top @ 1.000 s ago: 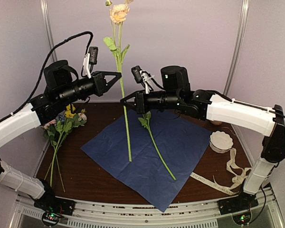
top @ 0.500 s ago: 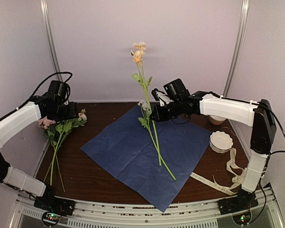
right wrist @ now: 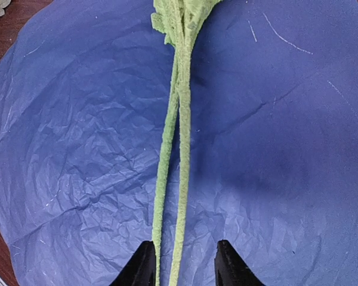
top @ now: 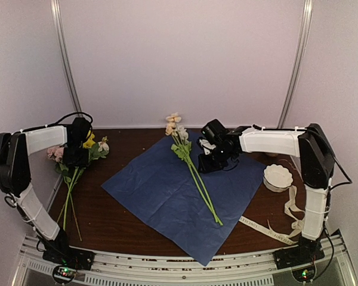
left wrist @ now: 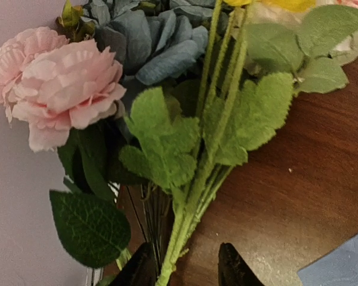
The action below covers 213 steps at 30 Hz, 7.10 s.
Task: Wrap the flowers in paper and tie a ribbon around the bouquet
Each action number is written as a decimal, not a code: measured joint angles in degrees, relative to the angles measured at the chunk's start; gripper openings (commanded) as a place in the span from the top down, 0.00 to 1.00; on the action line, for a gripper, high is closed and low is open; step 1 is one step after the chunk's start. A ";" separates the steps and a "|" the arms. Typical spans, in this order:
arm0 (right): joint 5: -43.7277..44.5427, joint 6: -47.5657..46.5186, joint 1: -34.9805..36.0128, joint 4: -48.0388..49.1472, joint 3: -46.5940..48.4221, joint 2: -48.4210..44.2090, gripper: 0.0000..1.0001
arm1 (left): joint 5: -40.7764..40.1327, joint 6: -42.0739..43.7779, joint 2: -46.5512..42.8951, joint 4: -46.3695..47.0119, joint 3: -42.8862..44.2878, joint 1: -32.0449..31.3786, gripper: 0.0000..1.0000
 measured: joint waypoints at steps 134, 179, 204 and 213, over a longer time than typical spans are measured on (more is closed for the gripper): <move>-15.50 -6.51 5.20 9.86 -0.31 -14.78 0.41 | 17.79 -7.21 -41.55 21.42 -8.72 -13.18 1.00; 1.36 -3.06 2.60 -8.90 8.90 1.97 0.46 | 10.99 -1.40 -14.51 2.67 -6.40 -3.06 0.35; 1.09 -6.45 2.60 -12.33 9.64 -2.58 0.43 | 2.84 6.34 18.80 -5.81 11.67 5.33 0.79; 1.44 -7.37 2.60 -12.48 9.46 -4.59 0.43 | 7.28 8.46 18.84 -7.69 11.87 6.93 1.00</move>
